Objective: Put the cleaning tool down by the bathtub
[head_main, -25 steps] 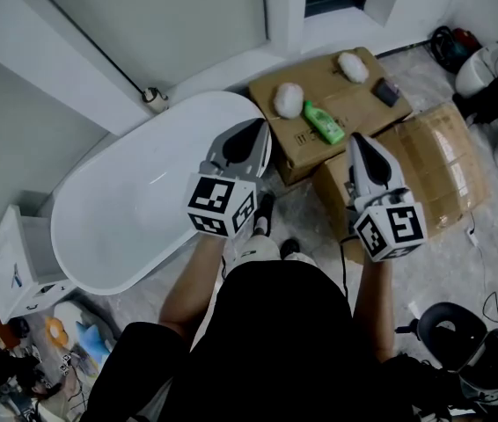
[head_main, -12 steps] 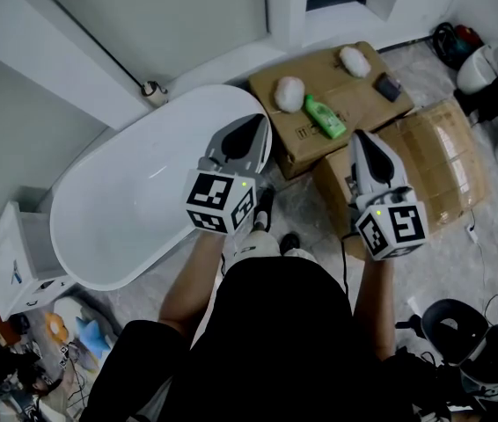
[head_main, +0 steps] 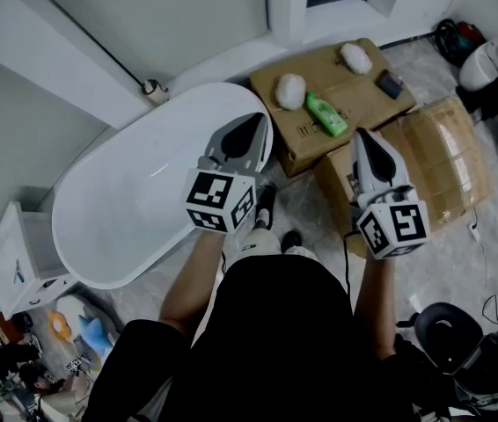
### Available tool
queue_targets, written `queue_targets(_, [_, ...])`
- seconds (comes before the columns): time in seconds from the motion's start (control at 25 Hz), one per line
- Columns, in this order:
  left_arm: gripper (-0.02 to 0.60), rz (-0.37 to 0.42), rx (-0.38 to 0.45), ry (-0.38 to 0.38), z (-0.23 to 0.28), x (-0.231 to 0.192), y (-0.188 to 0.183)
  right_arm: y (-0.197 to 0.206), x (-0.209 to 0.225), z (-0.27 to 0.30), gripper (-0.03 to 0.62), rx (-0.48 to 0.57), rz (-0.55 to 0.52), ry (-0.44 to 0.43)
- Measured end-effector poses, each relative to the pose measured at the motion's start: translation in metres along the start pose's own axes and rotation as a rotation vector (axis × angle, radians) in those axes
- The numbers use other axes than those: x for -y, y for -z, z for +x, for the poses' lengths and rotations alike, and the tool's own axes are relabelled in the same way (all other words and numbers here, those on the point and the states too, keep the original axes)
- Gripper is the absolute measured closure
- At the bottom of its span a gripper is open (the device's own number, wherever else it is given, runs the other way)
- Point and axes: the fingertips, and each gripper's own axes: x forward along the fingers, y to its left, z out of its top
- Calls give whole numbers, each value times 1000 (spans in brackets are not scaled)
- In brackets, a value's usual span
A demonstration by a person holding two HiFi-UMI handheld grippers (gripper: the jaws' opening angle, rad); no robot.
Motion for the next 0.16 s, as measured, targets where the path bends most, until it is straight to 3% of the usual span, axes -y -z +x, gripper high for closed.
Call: queue_targets(0.16, [583,2,-1,-2,2,0,1,3,2,-1,585,5,5,-1])
